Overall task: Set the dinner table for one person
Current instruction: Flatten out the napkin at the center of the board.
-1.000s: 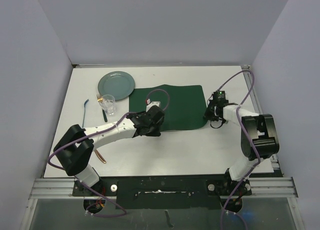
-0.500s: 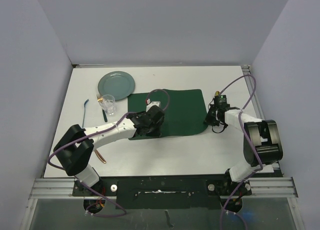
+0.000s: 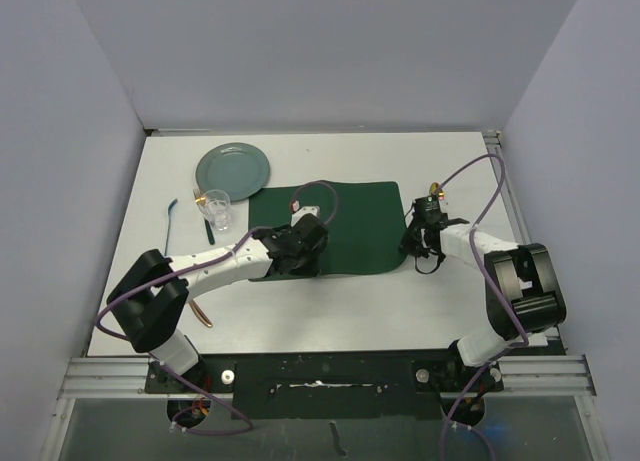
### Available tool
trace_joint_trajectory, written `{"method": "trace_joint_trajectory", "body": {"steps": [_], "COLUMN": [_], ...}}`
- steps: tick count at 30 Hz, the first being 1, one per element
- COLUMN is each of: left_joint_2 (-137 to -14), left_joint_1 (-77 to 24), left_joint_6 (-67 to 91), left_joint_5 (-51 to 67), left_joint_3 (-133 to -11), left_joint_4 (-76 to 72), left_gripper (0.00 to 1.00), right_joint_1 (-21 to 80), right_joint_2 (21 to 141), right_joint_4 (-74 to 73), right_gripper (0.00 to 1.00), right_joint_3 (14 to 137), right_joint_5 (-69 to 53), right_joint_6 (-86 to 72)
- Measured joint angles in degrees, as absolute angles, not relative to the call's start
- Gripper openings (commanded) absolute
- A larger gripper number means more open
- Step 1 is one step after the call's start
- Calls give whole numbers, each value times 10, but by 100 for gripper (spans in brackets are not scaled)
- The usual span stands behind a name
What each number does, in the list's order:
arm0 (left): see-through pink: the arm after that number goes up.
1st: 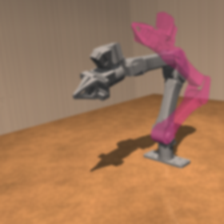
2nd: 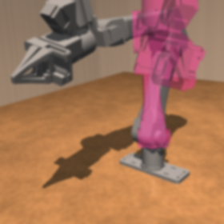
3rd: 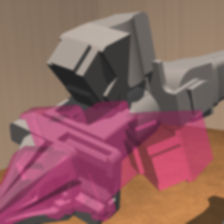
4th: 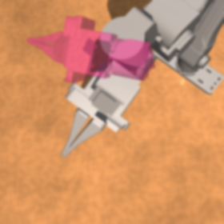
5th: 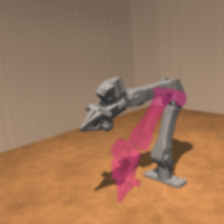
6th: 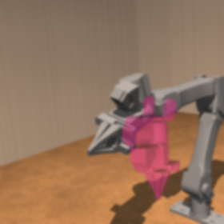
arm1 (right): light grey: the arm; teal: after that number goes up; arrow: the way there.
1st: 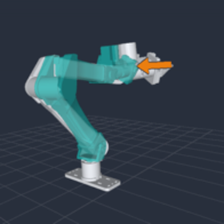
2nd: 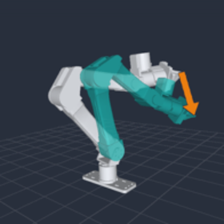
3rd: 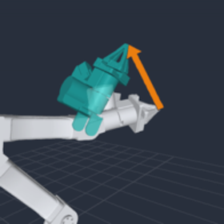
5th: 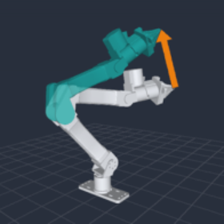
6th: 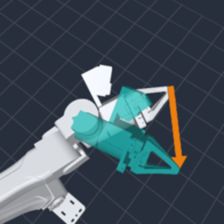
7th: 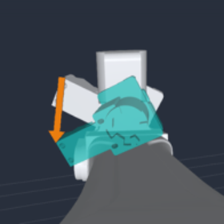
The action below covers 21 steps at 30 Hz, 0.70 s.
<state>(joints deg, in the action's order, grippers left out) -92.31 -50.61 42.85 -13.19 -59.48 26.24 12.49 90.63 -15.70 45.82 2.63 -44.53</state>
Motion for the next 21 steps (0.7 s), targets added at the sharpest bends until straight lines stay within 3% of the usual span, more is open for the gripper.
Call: {"method": "trace_joint_trajectory", "body": {"steps": [14,19,21], "left_joint_2": [-923,-926,-929], "left_joint_1": [-506,-506,-506], "left_joint_6": [429,428,428], "left_joint_5": [-132,-132,-132], "left_joint_3": [-594,-594,-594], "left_joint_4": [262,259,258], "left_gripper": [22,22,22], "right_joint_1": [151,151,151], "right_joint_2": [905,902,902], "right_joint_4": [-166,-175,-176], "right_gripper": [0,18,32], "right_joint_3": [459,459,459], "right_joint_5": [78,84,86], "right_joint_6": [-489,-493,-493]}}
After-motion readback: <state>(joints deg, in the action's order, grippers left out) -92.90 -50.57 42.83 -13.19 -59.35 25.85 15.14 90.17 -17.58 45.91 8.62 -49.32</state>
